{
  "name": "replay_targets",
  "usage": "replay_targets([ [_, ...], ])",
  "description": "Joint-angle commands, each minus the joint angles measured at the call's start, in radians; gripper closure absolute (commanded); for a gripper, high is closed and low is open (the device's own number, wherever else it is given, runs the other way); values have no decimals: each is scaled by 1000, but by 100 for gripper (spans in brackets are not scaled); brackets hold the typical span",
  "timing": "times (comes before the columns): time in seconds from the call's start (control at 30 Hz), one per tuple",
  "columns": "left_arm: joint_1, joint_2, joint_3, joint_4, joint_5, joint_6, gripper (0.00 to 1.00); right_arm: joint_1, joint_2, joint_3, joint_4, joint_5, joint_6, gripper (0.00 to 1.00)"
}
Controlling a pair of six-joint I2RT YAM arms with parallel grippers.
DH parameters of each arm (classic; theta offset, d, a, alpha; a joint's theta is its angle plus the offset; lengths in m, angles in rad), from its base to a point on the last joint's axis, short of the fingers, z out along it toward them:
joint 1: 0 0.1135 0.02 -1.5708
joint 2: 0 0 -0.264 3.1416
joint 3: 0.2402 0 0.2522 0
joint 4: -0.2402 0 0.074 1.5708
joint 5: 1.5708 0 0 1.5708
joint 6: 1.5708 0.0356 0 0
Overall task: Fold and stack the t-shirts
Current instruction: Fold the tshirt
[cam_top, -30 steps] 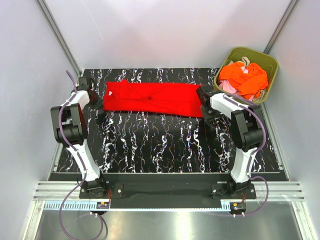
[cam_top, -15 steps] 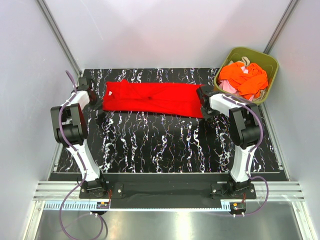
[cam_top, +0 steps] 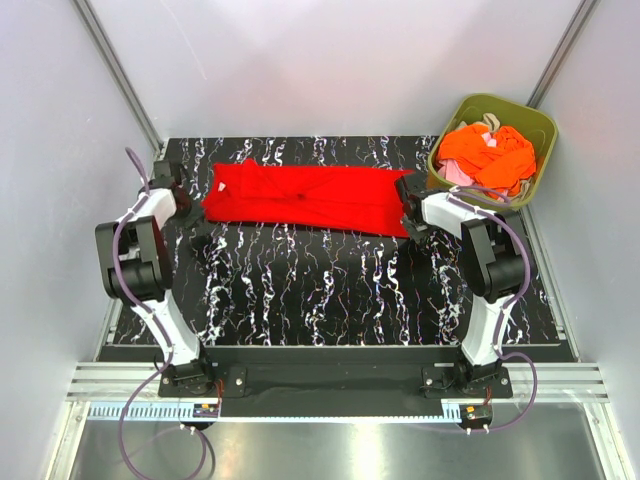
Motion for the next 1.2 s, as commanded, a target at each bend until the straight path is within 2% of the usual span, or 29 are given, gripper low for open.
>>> replay_targets([
  [0.0, 13, -82, -10, 103, 98, 16, 71, -6, -7, 2, 53, -26, -97, 100],
  [0.1, 12, -75, -7, 146, 150, 38, 64, -7, 9, 3, 61, -43, -99, 100],
  [0.13, 13, -65, -1, 162, 177, 50, 59, -7, 7, -1, 72, -46, -97, 100],
  [0.53, 19, 111, 92, 183, 249, 81, 53, -9, -16, 12, 99, -47, -126, 100],
  [0.6, 19, 125, 100, 176, 228, 76, 53, -10, -24, 12, 101, -44, -131, 100],
  [0.67, 19, 142, 111, 159, 208, 75, 55, -11, -33, 15, 102, -33, -145, 100],
  [0.8, 24, 162, 134, 130, 168, 67, 83, -11, -34, 11, 106, -32, -175, 100],
  [0.9, 24, 146, 126, 111, 148, 64, 100, -11, -37, -17, 124, -53, -221, 100],
  [1.0, 25, 102, 117, 50, 94, 64, 100, -11, -68, -46, 127, -52, -254, 100],
  [1.17, 24, -11, 2, 10, 106, 50, 100, -11, -197, -167, 135, -62, -275, 100],
])
